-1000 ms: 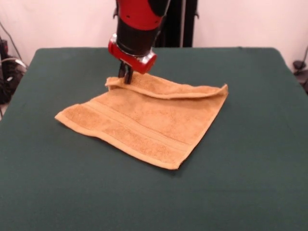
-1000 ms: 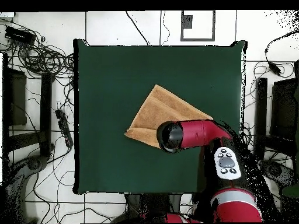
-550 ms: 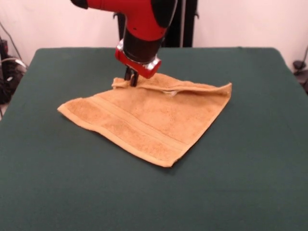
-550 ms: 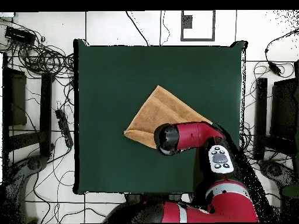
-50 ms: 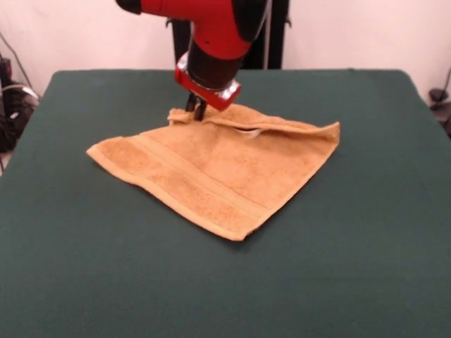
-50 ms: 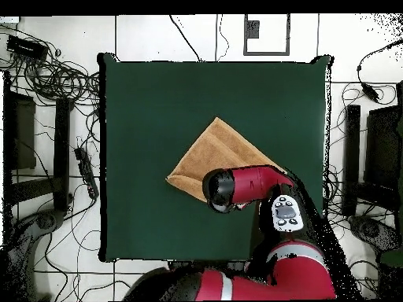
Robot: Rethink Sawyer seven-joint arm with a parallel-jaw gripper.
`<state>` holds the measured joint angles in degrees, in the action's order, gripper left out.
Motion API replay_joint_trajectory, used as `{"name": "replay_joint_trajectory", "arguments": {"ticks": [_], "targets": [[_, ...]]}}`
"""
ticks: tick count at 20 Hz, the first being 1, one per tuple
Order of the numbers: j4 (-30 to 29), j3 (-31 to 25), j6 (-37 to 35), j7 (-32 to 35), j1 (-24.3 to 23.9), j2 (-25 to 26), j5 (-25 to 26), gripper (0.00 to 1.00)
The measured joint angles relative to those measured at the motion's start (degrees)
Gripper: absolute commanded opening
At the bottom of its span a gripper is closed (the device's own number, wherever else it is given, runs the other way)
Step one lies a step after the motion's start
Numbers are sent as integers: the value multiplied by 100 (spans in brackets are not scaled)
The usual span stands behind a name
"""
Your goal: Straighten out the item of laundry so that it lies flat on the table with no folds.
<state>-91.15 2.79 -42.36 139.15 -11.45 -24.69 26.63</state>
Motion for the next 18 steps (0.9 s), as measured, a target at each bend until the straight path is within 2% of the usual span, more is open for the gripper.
{"name": "replay_joint_trajectory", "arguments": {"ticks": [6,13,18], "targets": [[-264,23,-421,0,213,-98,-137,0],[-557,56,-611,0,349,-264,-226,0],[-553,113,-629,0,531,-190,-224,0]]}}
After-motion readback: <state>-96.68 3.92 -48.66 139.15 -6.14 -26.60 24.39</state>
